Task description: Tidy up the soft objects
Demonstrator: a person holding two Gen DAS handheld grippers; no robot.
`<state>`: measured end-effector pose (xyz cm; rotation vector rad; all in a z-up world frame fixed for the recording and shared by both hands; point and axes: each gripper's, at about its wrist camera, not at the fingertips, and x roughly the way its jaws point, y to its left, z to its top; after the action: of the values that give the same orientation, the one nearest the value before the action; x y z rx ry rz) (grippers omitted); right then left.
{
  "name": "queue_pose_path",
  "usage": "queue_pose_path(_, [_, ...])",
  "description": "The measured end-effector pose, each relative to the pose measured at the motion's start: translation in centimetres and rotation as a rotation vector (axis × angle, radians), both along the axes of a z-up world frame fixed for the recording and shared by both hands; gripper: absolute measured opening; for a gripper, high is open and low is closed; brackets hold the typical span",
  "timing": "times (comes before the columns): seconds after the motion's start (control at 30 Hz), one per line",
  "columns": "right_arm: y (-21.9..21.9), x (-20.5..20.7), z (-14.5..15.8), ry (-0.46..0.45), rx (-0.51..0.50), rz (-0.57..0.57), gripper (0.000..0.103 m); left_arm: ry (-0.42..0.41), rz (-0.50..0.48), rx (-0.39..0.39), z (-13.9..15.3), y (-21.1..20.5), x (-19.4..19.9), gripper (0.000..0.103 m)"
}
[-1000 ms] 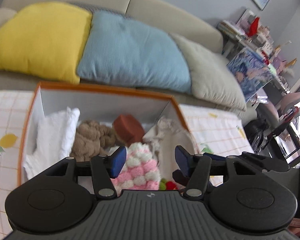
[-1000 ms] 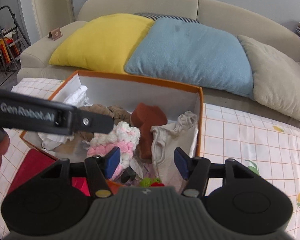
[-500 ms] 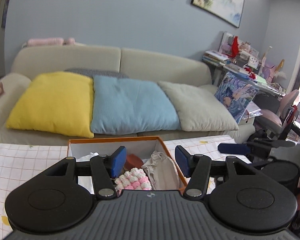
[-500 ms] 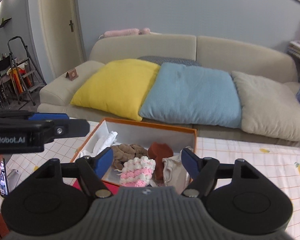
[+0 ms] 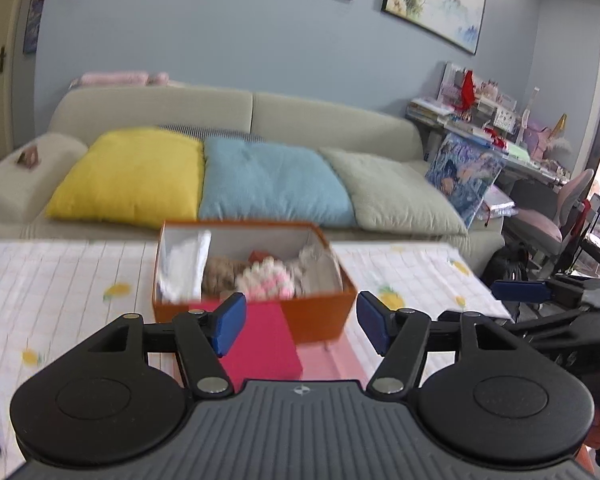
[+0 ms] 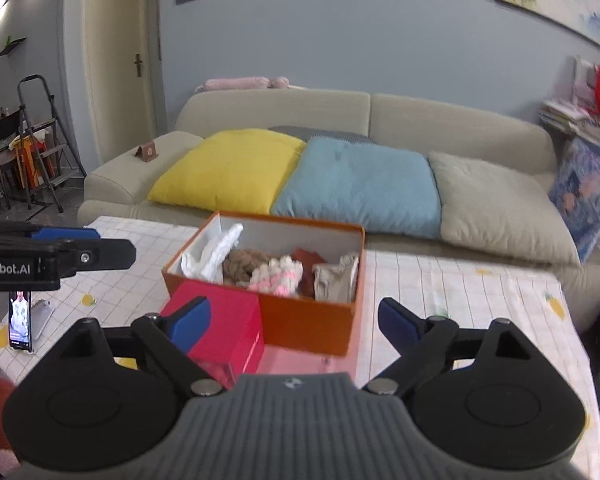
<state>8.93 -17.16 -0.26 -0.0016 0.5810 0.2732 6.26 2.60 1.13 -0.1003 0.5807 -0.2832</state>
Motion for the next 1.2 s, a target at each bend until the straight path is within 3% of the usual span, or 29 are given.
queue_pose_path(0.2, [-0.4, -2.0, -2.0, 0.082, 0.056, -0.085, 0.094, 0.215, 0.069, 0.002, -4.1, 0.1, -1.7, 0.074])
queue_pose_path(0.27, [0.0, -2.1, -2.4, 0.107, 0.041, -0.106, 0.094, 0.243, 0.097, -0.014, -4.8, 0.2, -2.2, 0.074])
queue_pose_path(0.4, [0.5, -2.9, -3.2, 0.125, 0.053, -0.137, 0.097, 0.194, 0.152, 0.064, -4.7, -0.5, -4.0, 0.075])
queue_pose_path(0.47, [0.6, -3.7, -3.2, 0.111, 0.057, -0.132, 0.097, 0.144, 0.176, 0.101, -4.2, -1.0, -4.9, 0.084])
queue_pose_path(0.6, [0.8, -5.4, -3.3, 0.069, 0.035, -0.146, 0.098, 0.080, 0.197, 0.092, -3.3, -1.1, -6.1, 0.089])
queue_pose_path(0.8, [0.5, -6.5, -4.1, 0.073, 0.013, -0.152, 0.100, 0.099, 0.197, 0.138, -3.0, -2.0, -5.6, 0.090])
queue_pose_path(1.2, [0.5, -6.7, -3.9, 0.044, 0.022, -0.148, 0.100, 0.099, 0.186, 0.149, -3.3, -2.1, -5.8, 0.090])
